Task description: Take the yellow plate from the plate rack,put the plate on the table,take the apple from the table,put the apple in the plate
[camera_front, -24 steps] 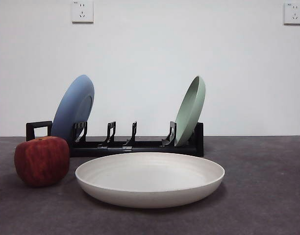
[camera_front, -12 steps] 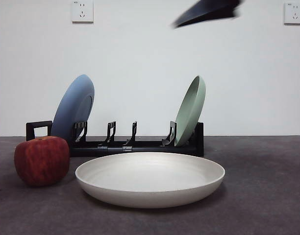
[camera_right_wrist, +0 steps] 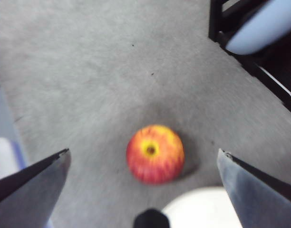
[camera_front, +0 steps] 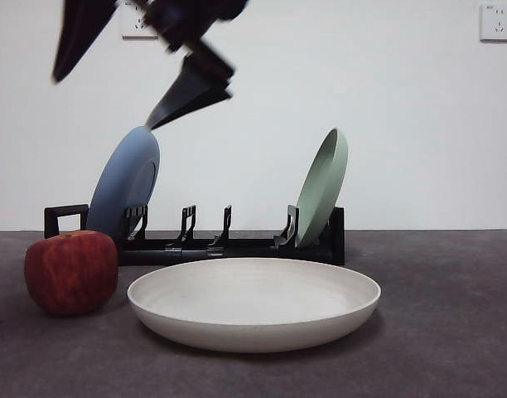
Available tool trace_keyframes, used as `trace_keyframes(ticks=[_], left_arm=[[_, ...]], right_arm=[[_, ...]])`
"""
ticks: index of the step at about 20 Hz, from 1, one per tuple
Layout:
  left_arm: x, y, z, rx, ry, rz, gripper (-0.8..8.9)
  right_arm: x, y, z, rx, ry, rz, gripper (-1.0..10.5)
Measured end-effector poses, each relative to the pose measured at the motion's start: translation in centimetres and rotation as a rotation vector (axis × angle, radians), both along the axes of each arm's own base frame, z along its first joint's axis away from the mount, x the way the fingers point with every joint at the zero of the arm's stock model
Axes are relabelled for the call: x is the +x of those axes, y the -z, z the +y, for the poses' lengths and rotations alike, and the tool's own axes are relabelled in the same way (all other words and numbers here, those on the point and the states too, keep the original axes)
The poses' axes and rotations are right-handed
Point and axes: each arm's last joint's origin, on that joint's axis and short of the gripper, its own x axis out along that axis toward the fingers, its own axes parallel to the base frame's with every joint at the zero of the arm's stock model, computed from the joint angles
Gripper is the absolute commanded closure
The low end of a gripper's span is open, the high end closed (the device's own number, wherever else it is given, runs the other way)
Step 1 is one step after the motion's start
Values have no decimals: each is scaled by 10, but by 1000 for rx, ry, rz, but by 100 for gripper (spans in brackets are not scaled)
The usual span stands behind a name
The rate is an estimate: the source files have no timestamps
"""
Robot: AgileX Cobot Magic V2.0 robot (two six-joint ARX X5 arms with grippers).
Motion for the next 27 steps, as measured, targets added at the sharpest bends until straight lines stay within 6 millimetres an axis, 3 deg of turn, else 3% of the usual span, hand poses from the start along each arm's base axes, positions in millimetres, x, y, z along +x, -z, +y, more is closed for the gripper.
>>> trace_keyframes(ticks=[4,10,14,27], left_arm=[[-6,3,15,17,1,6,821],[-13,7,30,49,36,24,821],[-14,9,31,79,70,28,821],[-14,9,31,100,90,15,821]], right_arm=[[10,29,35,-67,-21,12,306],[18,69,64,-121,-24,60,243],[22,87,68,-164,13,94,242],[17,114,69,-280,39,168,261]])
